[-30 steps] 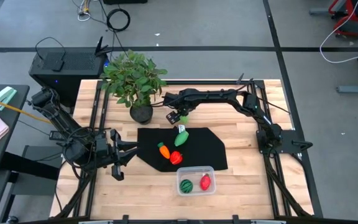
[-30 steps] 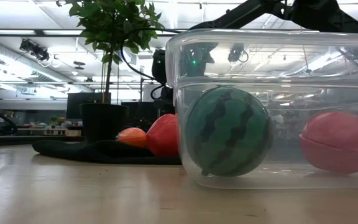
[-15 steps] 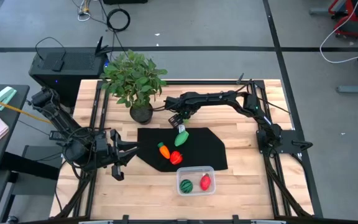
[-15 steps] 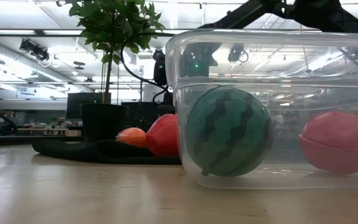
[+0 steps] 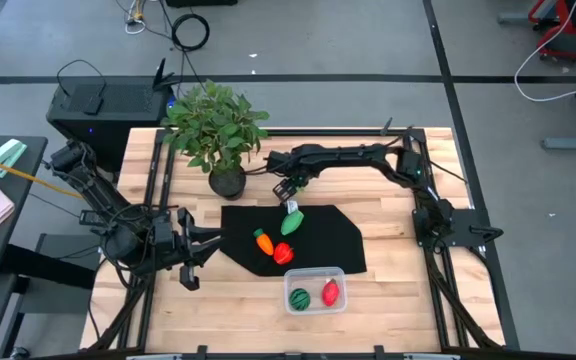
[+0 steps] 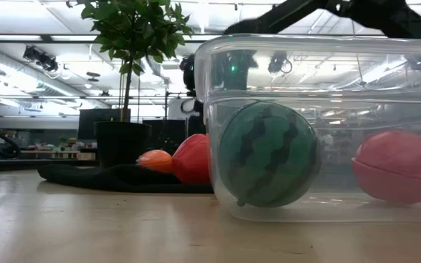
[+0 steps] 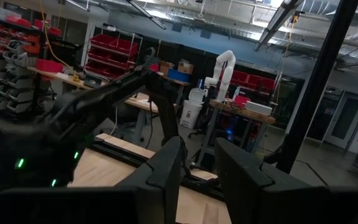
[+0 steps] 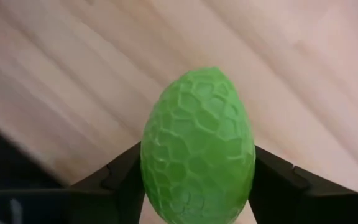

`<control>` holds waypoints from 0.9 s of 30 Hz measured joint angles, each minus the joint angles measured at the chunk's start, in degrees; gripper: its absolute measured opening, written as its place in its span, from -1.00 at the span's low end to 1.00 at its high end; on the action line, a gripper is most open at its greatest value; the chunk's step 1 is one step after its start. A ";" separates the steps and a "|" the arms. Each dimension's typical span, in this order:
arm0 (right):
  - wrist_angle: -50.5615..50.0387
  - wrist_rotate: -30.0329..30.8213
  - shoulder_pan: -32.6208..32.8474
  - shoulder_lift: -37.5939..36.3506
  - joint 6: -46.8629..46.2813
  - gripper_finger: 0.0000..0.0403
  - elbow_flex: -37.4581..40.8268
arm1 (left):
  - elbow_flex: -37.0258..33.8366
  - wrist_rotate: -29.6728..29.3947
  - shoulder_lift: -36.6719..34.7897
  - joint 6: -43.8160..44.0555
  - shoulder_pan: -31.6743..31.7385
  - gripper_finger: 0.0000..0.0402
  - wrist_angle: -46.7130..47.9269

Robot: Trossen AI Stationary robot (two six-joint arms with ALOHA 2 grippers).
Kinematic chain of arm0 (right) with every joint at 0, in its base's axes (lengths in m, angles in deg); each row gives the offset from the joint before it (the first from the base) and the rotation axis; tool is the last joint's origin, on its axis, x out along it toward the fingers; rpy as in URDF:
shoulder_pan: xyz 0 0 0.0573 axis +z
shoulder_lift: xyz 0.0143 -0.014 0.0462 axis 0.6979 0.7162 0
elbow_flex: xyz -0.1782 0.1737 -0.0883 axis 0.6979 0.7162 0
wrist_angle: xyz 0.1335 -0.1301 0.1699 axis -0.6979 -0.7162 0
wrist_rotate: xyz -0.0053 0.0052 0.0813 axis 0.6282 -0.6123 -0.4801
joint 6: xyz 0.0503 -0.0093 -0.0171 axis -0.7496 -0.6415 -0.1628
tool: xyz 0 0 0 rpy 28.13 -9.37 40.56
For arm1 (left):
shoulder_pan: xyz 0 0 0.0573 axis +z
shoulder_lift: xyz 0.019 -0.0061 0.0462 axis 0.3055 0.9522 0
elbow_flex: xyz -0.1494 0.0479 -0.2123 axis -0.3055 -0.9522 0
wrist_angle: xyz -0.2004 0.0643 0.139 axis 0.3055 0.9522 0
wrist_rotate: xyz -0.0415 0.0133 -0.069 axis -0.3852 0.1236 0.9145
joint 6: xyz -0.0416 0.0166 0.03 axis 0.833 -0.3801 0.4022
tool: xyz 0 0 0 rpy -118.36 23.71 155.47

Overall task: Pick and placing Produce into tupperware
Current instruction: Put the melon into the transparent bin

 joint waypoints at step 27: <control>7.14 -12.93 24.48 -49.74 -13.31 0.14 28.20 | 0.00 0.00 0.00 -0.28 0.01 -0.47 -0.29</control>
